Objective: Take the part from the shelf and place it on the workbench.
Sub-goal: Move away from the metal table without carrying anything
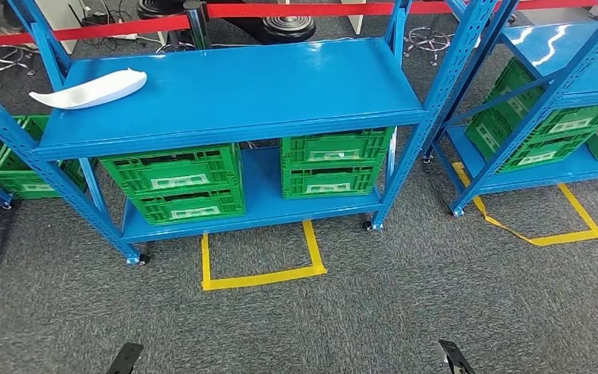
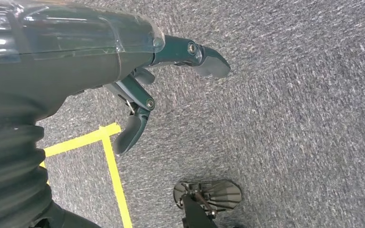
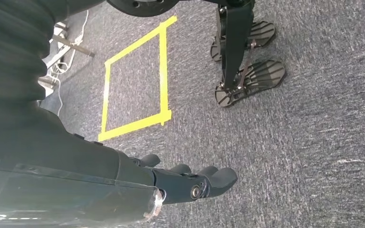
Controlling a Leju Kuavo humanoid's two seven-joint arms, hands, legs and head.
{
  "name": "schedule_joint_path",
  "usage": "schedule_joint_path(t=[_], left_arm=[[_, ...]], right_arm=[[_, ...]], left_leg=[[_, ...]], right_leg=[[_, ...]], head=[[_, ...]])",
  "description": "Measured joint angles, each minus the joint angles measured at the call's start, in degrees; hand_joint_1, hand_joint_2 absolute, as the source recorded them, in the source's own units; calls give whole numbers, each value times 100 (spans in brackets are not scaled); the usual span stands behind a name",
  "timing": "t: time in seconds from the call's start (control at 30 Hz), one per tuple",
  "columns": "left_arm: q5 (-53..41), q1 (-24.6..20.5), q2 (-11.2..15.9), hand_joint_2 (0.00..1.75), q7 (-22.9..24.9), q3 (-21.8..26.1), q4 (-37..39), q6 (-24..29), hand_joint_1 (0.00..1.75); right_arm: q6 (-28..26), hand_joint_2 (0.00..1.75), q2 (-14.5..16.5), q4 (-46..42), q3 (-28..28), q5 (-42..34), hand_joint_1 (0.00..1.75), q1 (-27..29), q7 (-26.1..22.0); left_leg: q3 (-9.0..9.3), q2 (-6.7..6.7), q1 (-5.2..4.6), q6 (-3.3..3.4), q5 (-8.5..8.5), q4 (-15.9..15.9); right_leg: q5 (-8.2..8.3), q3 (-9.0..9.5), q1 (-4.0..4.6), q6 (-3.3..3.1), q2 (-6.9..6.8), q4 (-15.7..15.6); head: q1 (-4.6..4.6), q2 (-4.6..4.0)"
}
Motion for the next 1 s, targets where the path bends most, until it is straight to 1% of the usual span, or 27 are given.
schedule_joint_path(t=[0.6, 0.63, 0.73, 0.77, 0.87, 1.0], left_arm=[[-8, 3, -10, 175, 48, 0, 54, -26, 0], [-3, 3, -10, 131, 35, 0, 57, -27, 0], [67, 3, -11, 131, -163, 4, 68, -41, 0], [92, 5, -12, 175, -238, 12, 73, -63, 0], [44, 47, -44, 175, -331, 124, 93, -154, 0], [-259, 171, -138, 175, -362, 389, 131, -273, 0]], right_arm=[[25, 175, 1, -1, 118, -94, 0, -16, 92], [32, 131, 1, -1, 129, -115, 0, -17, 88], [90, 131, 1, -2, 145, -269, 0, -18, -60], [113, 175, 2, -2, 145, -311, 0, -17, -123], [143, 175, 32, -7, 133, -231, 0, 28, -210], [146, 175, 126, -12, 78, 196, 0, 167, -277]], left_leg=[[4, 0, 0, 0, 0, 0], [4, 0, 0, 0, 0, 0], [5, 0, 0, 0, 0, 0], [5, 0, 0, 0, 0, 0], [6, 0, 0, 0, 0, 0], [5, -1, 0, -2, -1, 0]], right_leg=[[0, 1, 0, 0, 0, 5], [0, 1, 0, 0, 0, 5], [0, 1, 0, 0, 0, 5], [0, 1, 0, 0, 0, 6], [-1, 2, 0, 1, 0, 6], [-4, 2, 0, 4, 0, 6]], head=[[-3, 0], [-3, 0], [-4, 0], [-5, 0], [-4, 0], [-4, 0]])
